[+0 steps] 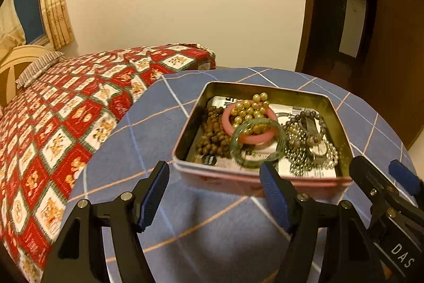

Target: Organize jewelry

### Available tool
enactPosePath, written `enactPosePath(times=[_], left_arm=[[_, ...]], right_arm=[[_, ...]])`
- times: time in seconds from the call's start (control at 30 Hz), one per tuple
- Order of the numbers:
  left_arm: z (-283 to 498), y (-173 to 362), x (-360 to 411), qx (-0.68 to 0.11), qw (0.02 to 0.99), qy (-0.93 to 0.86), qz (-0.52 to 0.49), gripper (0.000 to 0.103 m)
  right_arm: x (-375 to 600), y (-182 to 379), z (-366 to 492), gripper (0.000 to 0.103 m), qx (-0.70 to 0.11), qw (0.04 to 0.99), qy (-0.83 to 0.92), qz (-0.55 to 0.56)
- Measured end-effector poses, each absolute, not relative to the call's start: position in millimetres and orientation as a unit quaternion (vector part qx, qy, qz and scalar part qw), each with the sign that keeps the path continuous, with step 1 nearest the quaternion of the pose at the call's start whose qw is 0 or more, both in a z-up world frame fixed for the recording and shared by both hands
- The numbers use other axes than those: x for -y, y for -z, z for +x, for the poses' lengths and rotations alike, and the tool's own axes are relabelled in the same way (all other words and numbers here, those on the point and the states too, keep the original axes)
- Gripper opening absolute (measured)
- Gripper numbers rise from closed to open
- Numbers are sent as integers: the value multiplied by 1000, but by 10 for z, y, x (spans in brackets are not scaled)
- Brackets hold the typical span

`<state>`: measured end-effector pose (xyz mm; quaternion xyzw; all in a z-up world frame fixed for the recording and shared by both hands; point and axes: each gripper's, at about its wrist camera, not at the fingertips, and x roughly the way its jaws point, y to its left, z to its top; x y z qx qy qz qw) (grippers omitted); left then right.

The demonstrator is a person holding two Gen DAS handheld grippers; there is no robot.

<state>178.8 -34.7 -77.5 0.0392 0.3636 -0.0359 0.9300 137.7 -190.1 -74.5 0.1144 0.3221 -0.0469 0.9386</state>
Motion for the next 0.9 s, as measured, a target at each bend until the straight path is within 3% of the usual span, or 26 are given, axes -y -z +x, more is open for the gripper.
enactPosePath(times=[0.5, 0.9], left_arm=[[971, 567, 153, -319, 947, 17, 43, 71], [405, 136, 19, -256, 966, 24, 27, 72]], right_arm=[[1722, 569, 724, 94, -306, 948, 41, 85], [1563, 101, 234, 97, -247, 965, 39, 74]])
